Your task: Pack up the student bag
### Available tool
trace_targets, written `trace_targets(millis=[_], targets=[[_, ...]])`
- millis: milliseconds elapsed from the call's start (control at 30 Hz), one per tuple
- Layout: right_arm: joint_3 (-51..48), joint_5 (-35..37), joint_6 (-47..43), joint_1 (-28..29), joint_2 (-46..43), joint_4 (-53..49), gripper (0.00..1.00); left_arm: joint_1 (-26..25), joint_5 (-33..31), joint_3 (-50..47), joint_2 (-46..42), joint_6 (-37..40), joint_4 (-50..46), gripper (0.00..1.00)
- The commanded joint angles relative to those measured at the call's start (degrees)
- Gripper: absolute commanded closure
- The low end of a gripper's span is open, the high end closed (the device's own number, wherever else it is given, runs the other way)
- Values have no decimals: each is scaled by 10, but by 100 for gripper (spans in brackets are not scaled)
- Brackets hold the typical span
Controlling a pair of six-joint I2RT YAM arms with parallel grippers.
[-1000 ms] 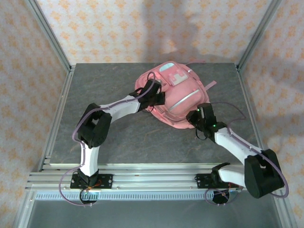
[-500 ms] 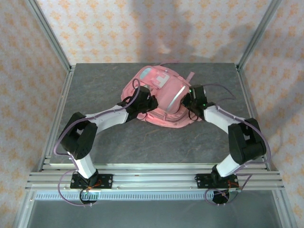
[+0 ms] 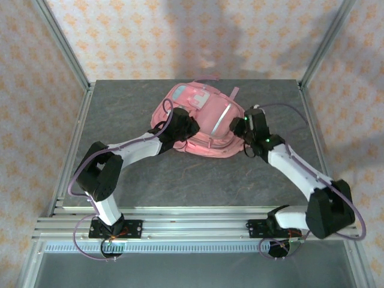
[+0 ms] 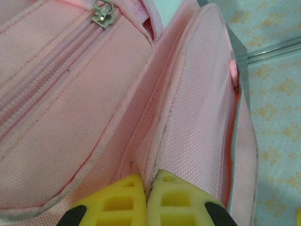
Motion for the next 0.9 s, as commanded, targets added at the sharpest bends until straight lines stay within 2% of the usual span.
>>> trace_targets(millis=[0,167,400,500,700,767,867], targets=[[-32,3,-18,64,-24,0,60,-4,13,2,-12,-15,75,100],[-18,15,-9,129,30,24,58,-4,19,5,-11,-15,74,100],[61,47,12,156,143,-3,64,-4,22,3,-16,-14,73,100],[82,63,19,156,168,-14,71,-4,25,1,-16,-17,76,100],[92,88,22,157,190,-40,95,-2,19,-8,-22,-12,75,100],[85,99,19,157,186,-49,100,2,20,-12,-24,-10,74,100],[68,115,10,153,166,-62,100,9,22,-22,-29,-4,72,100]])
